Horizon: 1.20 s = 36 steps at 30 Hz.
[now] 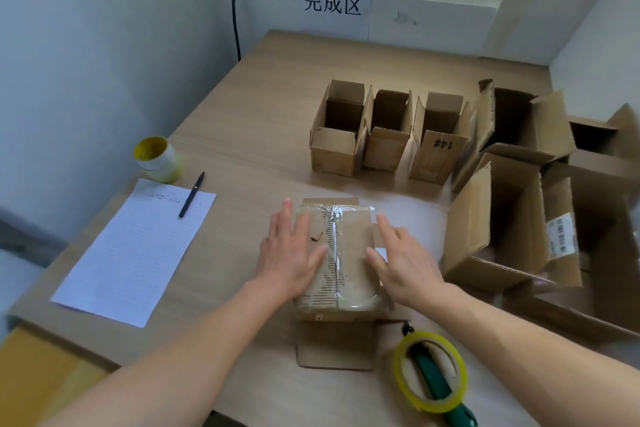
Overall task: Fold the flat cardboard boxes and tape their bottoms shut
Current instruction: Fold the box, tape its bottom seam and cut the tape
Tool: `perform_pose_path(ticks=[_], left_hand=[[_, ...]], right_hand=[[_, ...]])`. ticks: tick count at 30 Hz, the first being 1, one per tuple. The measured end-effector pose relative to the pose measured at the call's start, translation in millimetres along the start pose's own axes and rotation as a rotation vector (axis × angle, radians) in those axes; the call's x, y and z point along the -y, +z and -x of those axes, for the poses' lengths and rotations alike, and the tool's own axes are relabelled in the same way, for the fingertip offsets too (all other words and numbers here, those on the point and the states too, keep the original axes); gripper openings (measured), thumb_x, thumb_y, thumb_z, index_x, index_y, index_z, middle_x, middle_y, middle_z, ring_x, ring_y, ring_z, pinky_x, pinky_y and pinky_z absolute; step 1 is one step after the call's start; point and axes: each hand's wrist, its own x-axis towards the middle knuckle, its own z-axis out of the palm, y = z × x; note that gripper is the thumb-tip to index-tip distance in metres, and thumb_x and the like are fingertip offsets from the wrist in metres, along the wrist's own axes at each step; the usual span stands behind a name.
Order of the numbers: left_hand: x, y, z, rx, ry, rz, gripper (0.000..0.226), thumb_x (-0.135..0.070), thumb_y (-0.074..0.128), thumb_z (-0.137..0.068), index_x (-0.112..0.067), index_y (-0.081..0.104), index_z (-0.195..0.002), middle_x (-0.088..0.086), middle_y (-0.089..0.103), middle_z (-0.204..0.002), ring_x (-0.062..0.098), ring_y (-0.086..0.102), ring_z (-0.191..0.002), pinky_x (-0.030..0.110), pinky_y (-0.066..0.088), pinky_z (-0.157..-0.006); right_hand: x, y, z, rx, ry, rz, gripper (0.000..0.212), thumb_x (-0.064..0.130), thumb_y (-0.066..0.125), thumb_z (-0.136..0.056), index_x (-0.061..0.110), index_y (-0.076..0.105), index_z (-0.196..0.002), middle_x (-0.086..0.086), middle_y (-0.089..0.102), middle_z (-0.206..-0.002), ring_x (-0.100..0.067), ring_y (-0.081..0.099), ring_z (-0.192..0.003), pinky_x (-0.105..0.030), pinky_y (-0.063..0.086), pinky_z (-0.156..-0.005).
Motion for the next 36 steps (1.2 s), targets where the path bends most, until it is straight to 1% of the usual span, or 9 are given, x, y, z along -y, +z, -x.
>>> perform_pose_path(ticks=[4,6,11,15,21,28,30,33,36], left_hand=[[-18,-3,-34,0.067,-0.022,-0.04,0.082,-0.055,0.045,-0.097,-0.02,0.002,-0.157,0.006,-0.024,-0.162,0.029,-0.014,-0.151,0.048,0.012,-0.121],[-18,0,-44,0.117,-0.014,-0.07,0.088,-0.056,0.048,-0.096,-0.017,-0.002,-0.157,0.01,-0.022,-0.163,0.029,-0.014,-0.151,0.046,0.008,-0.123],[-10,17,-48,0.11,-0.052,0.078,0.093,-0.054,0.058,-0.092,-0.006,0.008,-0.156,0.017,0.003,-0.163,0.032,0.002,-0.151,0.037,0.009,-0.123],[-13,22,-36,0.005,-0.196,0.301,0.098,-0.048,0.071,-0.084,-0.009,0.014,-0.154,0.012,0.025,-0.152,0.03,0.037,-0.136,0.032,0.032,-0.107],[-9,10,-53,0.056,-0.338,0.36,0.11,-0.047,0.086,-0.069,-0.013,0.02,-0.15,0.01,0.032,-0.149,0.026,0.037,-0.137,0.03,0.032,-0.108],[0,3,-71,0.253,-0.379,0.241,0.089,-0.061,0.084,-0.062,-0.016,0.03,-0.116,0.011,0.058,-0.129,0.031,0.058,-0.115,0.036,0.048,-0.092],[-4,0,-70,0.271,-0.378,0.167,0.099,-0.066,0.081,-0.062,-0.012,0.03,-0.128,0.014,0.047,-0.142,0.033,0.052,-0.124,0.038,0.046,-0.098],[-17,-6,-68,0.148,-0.187,-0.089,0.123,-0.065,0.078,-0.067,-0.011,0.009,-0.152,0.01,-0.006,-0.164,0.036,0.012,-0.148,0.046,0.03,-0.115],[-31,-9,-76,0.19,0.138,-0.207,0.107,-0.047,0.072,-0.083,-0.016,0.0,-0.156,0.002,-0.013,-0.165,0.029,-0.002,-0.151,0.053,0.021,-0.117]], right_hand=[[16,4,-39,0.026,-0.018,0.032,0.087,0.05,0.047,-0.098,0.016,-0.006,-0.157,-0.004,-0.009,-0.166,-0.025,0.005,-0.152,-0.042,0.022,-0.12],[12,11,-51,0.101,-0.09,0.036,0.086,0.045,0.048,-0.099,0.013,-0.006,-0.158,-0.004,-0.014,-0.166,-0.022,-0.002,-0.153,-0.038,0.016,-0.12],[11,20,-60,0.182,-0.082,-0.116,0.073,0.038,0.053,-0.096,0.011,0.016,-0.153,-0.002,0.013,-0.158,-0.029,0.04,-0.135,-0.035,0.038,-0.104],[20,22,-60,0.143,-0.007,-0.2,0.063,0.026,0.06,-0.091,0.01,0.029,-0.143,-0.004,0.029,-0.146,-0.029,0.047,-0.126,-0.037,0.042,-0.102],[22,16,-72,0.094,0.129,-0.315,0.039,0.016,0.07,-0.079,0.023,0.04,-0.102,0.004,0.048,-0.118,-0.02,0.05,-0.113,-0.027,0.038,-0.082],[26,7,-80,0.168,0.223,-0.264,0.044,0.024,0.078,-0.076,0.022,0.042,-0.101,-0.003,0.059,-0.113,-0.025,0.057,-0.107,-0.03,0.046,-0.079],[25,7,-80,0.211,0.256,-0.242,0.049,0.028,0.077,-0.078,0.018,0.042,-0.111,-0.007,0.062,-0.112,-0.028,0.059,-0.106,-0.036,0.052,-0.084],[27,3,-78,0.265,0.304,-0.173,0.079,0.037,0.075,-0.082,0.006,0.028,-0.138,-0.015,0.054,-0.131,-0.032,0.053,-0.121,-0.036,0.049,-0.092],[29,0,-78,0.211,0.142,-0.11,0.106,0.033,0.073,-0.084,0.007,-0.001,-0.155,-0.014,0.006,-0.163,-0.03,0.014,-0.149,-0.041,0.03,-0.116]])
